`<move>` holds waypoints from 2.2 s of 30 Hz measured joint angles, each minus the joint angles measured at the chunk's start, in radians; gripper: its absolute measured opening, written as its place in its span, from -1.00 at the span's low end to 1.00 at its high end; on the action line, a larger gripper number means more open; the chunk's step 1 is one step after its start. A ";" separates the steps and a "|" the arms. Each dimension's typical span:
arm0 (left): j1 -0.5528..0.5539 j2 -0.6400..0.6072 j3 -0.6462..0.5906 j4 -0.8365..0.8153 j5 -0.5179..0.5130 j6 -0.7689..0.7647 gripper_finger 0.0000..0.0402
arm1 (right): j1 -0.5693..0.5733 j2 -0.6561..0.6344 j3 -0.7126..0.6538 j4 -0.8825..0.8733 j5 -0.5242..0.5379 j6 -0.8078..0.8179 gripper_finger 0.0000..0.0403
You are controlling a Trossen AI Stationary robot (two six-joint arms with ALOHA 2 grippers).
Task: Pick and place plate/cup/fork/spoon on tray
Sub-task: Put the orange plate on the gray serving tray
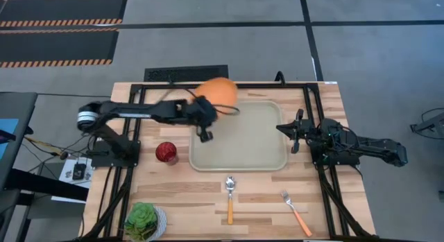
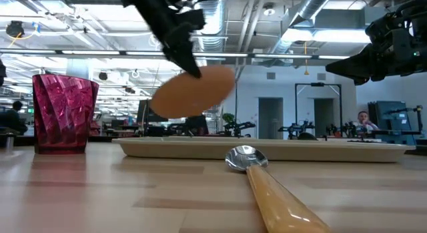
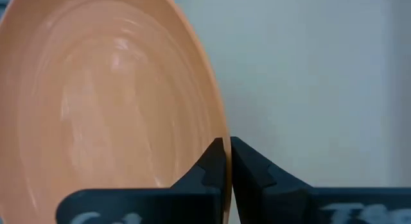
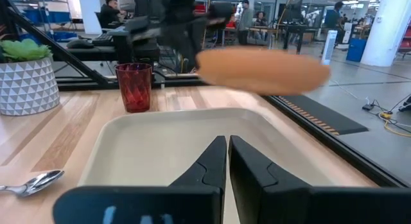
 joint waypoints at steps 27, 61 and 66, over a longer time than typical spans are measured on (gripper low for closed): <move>-0.204 0.333 0.123 0.091 0.111 -0.005 -1.00 | 0.000 0.000 0.000 0.000 0.000 0.000 -0.79; -0.184 0.413 0.123 0.168 0.196 -0.026 -0.96 | 0.001 0.000 0.000 0.010 -0.002 0.000 -0.79; -0.182 0.412 0.122 0.179 0.221 -0.055 -0.78 | -0.001 0.000 0.000 0.041 0.000 0.001 -0.79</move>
